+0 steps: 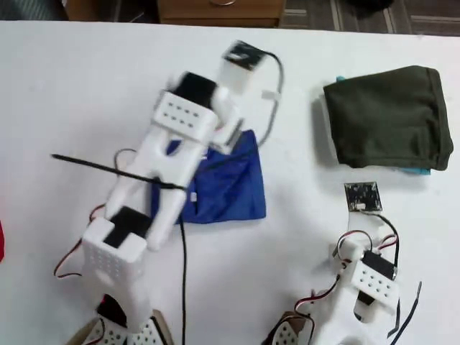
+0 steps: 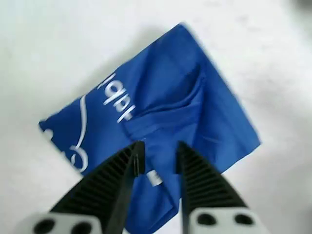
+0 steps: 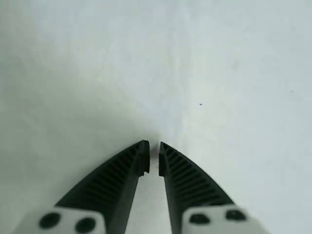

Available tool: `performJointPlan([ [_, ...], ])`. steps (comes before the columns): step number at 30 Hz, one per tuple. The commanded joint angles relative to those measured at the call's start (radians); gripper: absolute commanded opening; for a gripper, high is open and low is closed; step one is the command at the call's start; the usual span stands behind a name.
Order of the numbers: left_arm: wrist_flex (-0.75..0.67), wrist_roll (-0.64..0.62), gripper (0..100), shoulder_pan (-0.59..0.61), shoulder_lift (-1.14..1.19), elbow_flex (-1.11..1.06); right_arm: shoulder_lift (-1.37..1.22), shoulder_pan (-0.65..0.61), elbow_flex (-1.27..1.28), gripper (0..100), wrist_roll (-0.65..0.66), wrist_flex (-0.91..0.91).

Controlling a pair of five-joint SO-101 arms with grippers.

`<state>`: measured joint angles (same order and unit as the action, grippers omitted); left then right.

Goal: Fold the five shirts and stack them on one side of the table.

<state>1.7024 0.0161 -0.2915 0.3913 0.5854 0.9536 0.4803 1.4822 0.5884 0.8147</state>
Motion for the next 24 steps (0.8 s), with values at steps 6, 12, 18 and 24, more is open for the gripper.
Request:
performJointPlan([
  [6, -0.091, 0.012, 3, 0.115, 0.064, -0.147, 0.025, 0.005, -0.003, 4.1, -0.002, -0.013],
  [12, -0.147, 0.008, 3, 0.020, 0.071, -0.286, 0.025, 0.010, -0.003, 4.1, -0.002, -0.015],
  [18, -0.232, 0.008, 3, -0.109, 0.069, -0.407, 0.025, 0.013, -0.005, 4.1, -0.005, -0.015],
  [24, -0.150, 0.006, 3, -0.206, 0.068, -0.315, 0.025, 0.065, -0.009, 4.1, -0.048, -0.047],
])
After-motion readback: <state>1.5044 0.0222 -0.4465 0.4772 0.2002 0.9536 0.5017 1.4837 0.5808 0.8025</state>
